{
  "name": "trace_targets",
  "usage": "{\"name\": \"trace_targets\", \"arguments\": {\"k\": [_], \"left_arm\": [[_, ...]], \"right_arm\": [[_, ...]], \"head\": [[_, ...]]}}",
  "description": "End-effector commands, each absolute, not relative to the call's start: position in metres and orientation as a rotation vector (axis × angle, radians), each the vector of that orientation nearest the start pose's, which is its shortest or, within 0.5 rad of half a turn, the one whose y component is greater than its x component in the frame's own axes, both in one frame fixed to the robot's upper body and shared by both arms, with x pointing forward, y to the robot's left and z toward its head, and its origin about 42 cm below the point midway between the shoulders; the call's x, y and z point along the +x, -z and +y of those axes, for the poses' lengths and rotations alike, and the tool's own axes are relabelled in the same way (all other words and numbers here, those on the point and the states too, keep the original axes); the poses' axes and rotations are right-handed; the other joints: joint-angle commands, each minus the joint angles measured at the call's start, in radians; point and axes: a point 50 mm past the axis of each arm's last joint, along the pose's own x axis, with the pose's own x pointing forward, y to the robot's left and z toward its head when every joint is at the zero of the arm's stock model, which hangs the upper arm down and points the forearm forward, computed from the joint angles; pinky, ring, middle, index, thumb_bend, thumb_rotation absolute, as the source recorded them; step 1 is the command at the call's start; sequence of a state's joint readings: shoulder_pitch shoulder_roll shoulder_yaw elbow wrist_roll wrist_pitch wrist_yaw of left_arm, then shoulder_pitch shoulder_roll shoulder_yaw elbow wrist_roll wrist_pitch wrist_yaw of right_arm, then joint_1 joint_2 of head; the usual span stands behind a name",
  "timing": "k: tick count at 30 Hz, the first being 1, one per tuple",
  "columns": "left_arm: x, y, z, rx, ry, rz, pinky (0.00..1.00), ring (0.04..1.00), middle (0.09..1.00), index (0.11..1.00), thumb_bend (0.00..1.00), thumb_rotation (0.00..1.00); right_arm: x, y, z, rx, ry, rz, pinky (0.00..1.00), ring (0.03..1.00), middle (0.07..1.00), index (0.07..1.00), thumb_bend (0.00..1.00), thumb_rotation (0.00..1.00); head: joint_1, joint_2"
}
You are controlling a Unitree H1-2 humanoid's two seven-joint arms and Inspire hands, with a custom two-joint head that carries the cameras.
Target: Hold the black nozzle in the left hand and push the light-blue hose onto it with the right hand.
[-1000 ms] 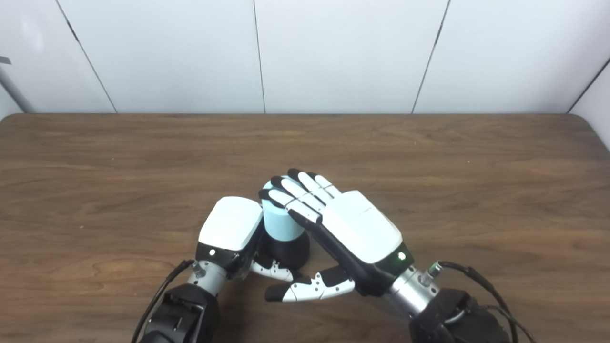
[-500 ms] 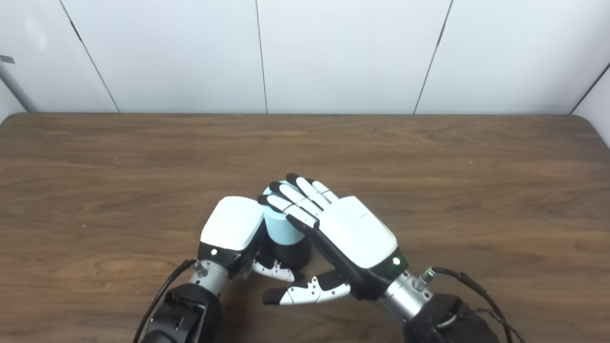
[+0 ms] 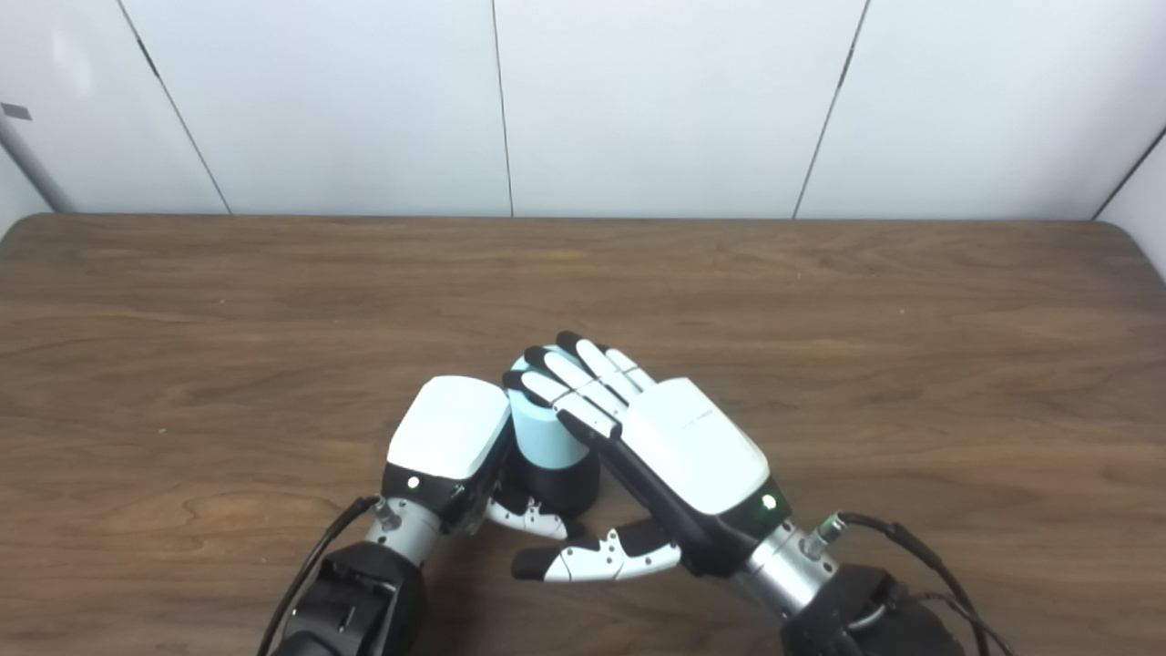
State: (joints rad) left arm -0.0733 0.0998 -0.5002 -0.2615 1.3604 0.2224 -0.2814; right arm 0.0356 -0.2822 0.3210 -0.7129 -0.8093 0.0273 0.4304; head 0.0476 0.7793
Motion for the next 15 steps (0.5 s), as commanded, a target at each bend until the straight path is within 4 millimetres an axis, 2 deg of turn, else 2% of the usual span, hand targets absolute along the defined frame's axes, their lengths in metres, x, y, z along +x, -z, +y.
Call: {"name": "trace_targets", "arguments": {"k": [1,6,8,15], "left_arm": [[0.258,-0.139,0.108,1.405,0.414,-0.142,0.43,0.494,0.448,0.487,0.53,0.00],[0.258,-0.138,0.108,1.408,0.418,-0.143,0.40,0.470,0.420,0.489,0.53,0.00],[0.258,-0.138,0.108,1.407,0.422,-0.144,0.41,0.480,0.423,0.490,0.53,0.00],[0.259,-0.138,0.109,1.416,0.417,-0.156,0.39,0.468,0.424,0.490,0.53,0.00]], "right_arm": [[0.206,-0.246,-0.180,-1.052,-0.484,-0.531,0.96,0.997,0.993,0.953,0.53,0.87],[0.213,-0.275,-0.183,-1.016,-0.389,-0.640,0.98,0.996,0.990,0.964,0.52,0.91],[0.215,-0.285,-0.185,-1.017,-0.360,-0.673,0.99,0.991,0.985,0.965,0.52,0.92],[0.221,-0.302,-0.193,-1.034,-0.289,-0.732,0.93,0.971,0.976,0.956,0.52,0.91]], "head": [[0.004,0.001],[0.002,0.001],[0.004,0.000],[0.004,0.000]]}}
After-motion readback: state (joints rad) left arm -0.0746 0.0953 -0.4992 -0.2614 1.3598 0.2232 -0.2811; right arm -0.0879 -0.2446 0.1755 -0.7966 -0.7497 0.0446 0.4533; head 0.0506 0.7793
